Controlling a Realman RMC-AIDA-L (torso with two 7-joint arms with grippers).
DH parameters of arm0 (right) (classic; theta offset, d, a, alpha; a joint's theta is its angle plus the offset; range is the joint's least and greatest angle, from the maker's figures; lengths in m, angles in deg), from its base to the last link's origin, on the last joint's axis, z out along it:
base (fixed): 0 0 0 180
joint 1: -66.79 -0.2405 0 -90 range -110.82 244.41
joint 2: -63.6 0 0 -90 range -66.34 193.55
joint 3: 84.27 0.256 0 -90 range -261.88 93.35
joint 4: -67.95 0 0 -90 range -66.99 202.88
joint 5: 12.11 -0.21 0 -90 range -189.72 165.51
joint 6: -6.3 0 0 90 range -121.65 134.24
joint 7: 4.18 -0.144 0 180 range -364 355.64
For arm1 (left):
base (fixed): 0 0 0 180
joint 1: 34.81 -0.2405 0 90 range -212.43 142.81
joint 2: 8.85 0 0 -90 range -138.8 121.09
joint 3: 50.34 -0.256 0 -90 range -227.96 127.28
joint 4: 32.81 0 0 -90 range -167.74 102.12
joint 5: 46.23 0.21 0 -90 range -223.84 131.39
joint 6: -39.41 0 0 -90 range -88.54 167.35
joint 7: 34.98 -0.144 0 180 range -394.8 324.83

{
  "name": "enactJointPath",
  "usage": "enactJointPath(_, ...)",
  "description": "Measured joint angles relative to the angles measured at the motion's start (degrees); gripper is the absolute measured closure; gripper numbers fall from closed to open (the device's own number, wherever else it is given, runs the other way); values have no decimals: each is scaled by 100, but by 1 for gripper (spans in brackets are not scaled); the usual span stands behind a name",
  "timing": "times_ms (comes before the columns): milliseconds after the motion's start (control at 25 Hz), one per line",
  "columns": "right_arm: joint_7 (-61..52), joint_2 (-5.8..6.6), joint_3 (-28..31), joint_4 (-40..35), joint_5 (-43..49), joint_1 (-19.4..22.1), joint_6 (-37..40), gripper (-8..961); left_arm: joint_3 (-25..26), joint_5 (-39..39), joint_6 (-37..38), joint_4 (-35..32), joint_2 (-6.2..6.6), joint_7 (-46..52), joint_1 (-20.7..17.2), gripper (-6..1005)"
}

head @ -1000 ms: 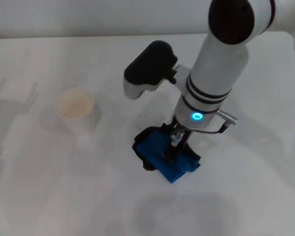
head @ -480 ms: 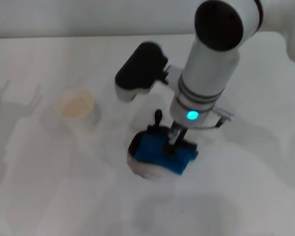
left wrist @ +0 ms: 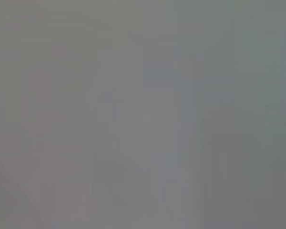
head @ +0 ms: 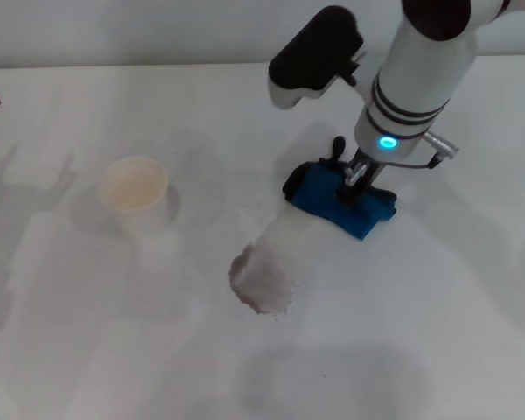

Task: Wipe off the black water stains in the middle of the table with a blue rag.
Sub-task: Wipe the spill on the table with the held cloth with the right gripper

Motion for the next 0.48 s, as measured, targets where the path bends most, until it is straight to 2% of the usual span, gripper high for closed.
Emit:
enactJointPath(240,138,-39,-32,101,-163,-16,22,875,0,0,-41,-59,0,-12,24,112)
enactJointPath(480,303,-40,-973,-129,-1287,-36,1,875,0,0,-62,-66,0,-22,23,112)
